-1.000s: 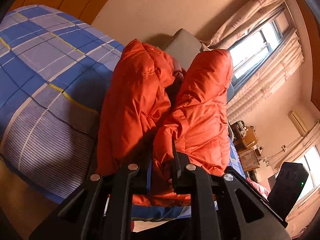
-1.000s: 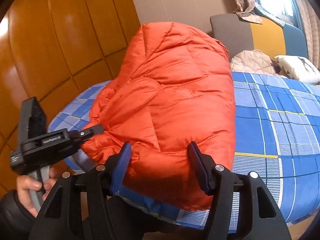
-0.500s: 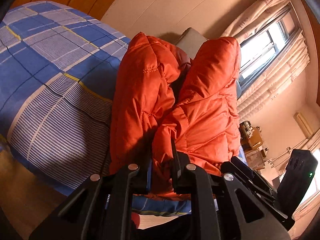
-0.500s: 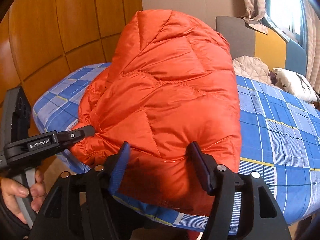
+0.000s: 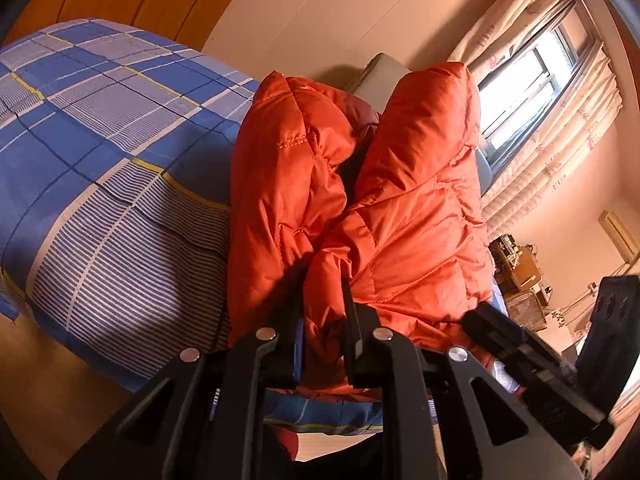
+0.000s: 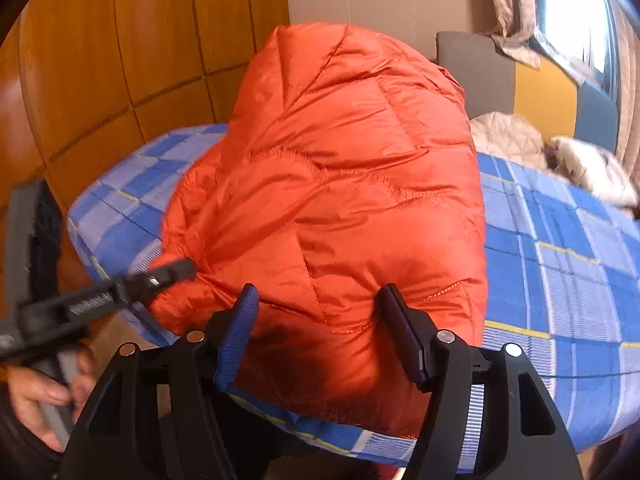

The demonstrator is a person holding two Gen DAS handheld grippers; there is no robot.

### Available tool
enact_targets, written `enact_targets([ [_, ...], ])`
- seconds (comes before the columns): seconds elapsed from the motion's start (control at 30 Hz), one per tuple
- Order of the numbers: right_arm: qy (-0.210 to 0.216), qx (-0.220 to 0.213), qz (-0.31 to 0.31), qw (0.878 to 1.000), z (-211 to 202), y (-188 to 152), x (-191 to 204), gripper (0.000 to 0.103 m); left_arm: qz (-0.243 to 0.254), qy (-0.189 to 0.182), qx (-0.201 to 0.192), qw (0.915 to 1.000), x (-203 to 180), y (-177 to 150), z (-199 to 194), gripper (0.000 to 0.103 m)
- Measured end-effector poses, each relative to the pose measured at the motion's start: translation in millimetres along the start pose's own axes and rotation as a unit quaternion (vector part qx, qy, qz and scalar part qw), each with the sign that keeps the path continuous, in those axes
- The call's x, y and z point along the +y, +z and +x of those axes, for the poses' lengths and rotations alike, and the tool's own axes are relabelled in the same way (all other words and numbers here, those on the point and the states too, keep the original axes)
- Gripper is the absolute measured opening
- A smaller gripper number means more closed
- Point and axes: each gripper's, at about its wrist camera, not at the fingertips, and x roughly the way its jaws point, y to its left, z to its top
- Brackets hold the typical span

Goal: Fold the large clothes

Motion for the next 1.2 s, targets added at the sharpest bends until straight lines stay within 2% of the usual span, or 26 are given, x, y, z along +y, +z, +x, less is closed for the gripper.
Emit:
enact_targets([
  [0.13, 0.008, -0.02, 0.024, 0.999, -7.5, 15.3, -7.6, 0.064, 0.01, 0.013, -0.004, 0.9999, -6.2, -1.5, -1.5, 0.014],
  [0.3, -0.01, -0.029, 0.04, 0.999, 2.7, 40.5, -9.9, 0.064, 0.024, 0.026, -0.007, 0.9994, -10.4, -3.0, -5.3, 0.014],
  [0.47, -0.019, -0.032, 0.049, 0.998, 13.3, 64.4, -8.8, 0.064, 0.051, 0.044, -0.011, 0.9976, -18.7, -4.5, -8.2, 0.014],
  [0.57, -0.021, -0.02, 0.052, 0.998, 26.8, 74.2, -6.8, 0.064, 0.058, 0.048, -0.012, 0.9971, -18.9, -4.9, -8.6, 0.014],
  [0.67, -0.026, -0.007, 0.052, 0.998, 40.0, 76.7, -3.6, 0.064, 0.061, 0.049, -0.014, 0.9968, -19.6, -5.4, -9.1, 0.014],
  [0.87, -0.048, -0.009, 0.062, 0.997, 47.1, 68.1, 3.4, 0.064, 0.051, 0.048, -0.01, 0.9975, -18.0, -4.7, -7.2, 0.014],
  [1.2, -0.045, -0.006, 0.078, 0.996, 47.2, 62.6, 1.3, 0.064, 0.058, 0.06, -0.011, 0.9965, -21.8, -3.9, -7.7, 0.014],
])
